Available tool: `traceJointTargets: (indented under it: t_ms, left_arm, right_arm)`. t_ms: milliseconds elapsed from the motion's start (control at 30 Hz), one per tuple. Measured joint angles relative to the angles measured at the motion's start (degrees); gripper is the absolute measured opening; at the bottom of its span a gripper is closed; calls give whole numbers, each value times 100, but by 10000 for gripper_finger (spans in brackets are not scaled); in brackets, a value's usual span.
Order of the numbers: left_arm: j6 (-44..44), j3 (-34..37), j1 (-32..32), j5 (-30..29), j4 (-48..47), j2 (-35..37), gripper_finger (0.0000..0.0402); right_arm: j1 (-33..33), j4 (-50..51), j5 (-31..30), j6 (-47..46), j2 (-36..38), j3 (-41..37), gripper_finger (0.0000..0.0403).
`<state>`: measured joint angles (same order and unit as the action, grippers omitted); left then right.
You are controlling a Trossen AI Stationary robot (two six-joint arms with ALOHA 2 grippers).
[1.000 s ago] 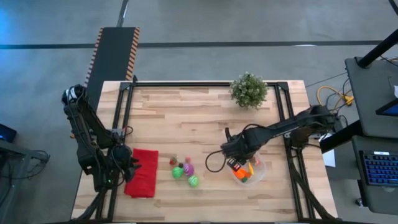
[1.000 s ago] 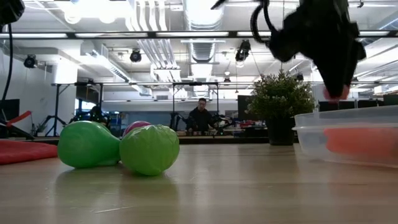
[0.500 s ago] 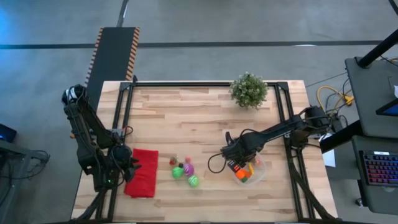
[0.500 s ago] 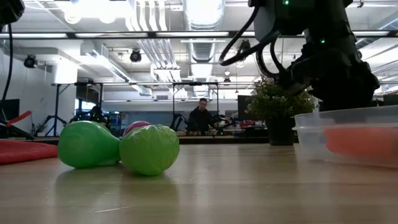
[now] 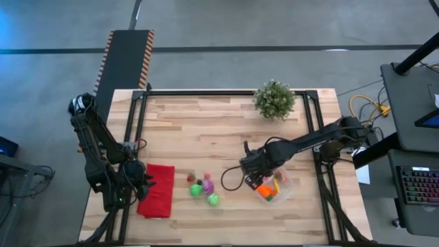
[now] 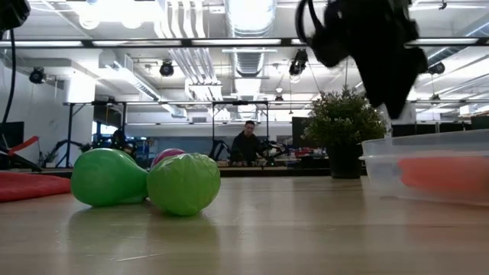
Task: Pick and placing Produce into tupperware
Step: Put the green cabbage into the transparent bin
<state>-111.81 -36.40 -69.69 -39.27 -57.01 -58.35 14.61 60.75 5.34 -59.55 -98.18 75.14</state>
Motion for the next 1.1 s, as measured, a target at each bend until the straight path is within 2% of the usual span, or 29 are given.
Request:
traceJointTargets:
  t_ms: [100,300,500,600,800,967,1100]
  left_arm:
    - [4,2,-1,0,0,0,139]
    - [4,4,-1,-2,-1,0,139]
    - [13,4,-1,8,-4,0,139]
    - [15,7,-2,213,-9,0,139]
    - [297,2,-7,989,113,0,139]
    - [1182,2,-7,1035,103,-54,139]
    - [1648,2,-7,1051,112,-70,139]
  right_arm:
    - [11,-55,-47,557,-29,418,276]
    - [35,-774,-176,1747,-393,984,282]
    - [3,-1119,226,2395,-1454,1651,297]
    - [123,-1084,351,2659,-2091,2216,310]
    - [336,-667,239,2335,-2858,3216,334]
    - [498,-696,-587,1757,-3320,4104,344]
    - [487,-262,-686,1183,-3782,4771,353]
